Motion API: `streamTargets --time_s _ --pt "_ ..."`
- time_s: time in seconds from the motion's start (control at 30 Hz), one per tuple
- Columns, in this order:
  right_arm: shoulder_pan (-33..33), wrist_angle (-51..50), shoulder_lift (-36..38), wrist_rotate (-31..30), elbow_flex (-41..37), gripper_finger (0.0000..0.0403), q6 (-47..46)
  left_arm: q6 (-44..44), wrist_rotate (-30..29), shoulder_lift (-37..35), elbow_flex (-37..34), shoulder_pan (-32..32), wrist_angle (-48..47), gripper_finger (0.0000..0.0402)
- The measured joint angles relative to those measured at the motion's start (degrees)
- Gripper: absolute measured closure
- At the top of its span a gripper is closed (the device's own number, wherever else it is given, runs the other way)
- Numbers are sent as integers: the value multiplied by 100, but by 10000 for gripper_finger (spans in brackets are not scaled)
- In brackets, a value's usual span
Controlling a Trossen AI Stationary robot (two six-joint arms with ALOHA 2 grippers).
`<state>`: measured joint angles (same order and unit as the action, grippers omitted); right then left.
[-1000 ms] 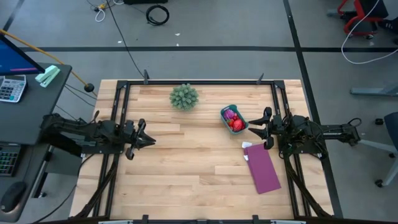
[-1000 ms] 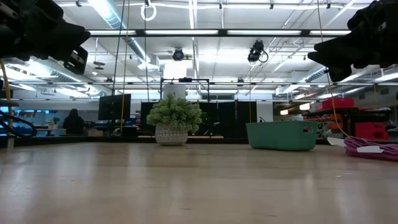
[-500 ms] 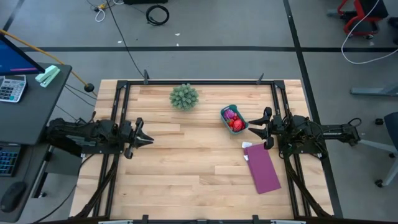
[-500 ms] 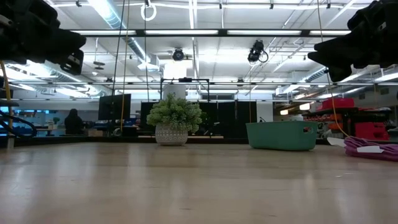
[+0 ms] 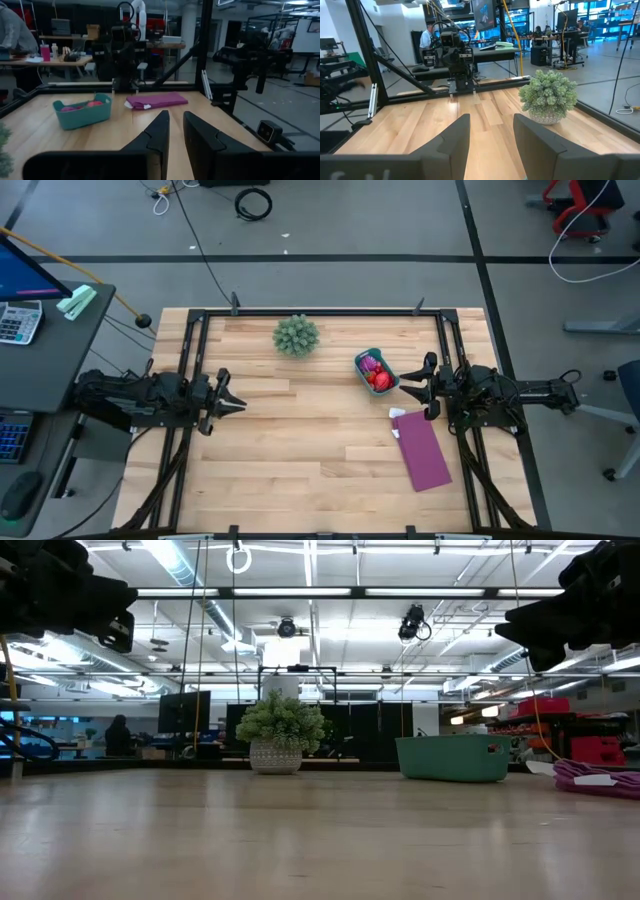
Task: Pick and placing Produce into tupperware
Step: Return to Home Position
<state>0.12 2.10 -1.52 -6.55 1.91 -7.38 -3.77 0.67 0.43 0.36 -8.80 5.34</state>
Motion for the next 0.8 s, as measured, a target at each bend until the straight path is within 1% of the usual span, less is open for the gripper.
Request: streamTargets --time_s 0.23,0.57,0.8 --pt "0 1 0 0 0 243 0 -3 -21 4 0 0 37 349" --pt "0 1 0 -2 0 243 0 -2 -33 4 0 0 68 338" --pt "0 1 0 -1 0 243 0 -4 -39 4 0 0 70 344"
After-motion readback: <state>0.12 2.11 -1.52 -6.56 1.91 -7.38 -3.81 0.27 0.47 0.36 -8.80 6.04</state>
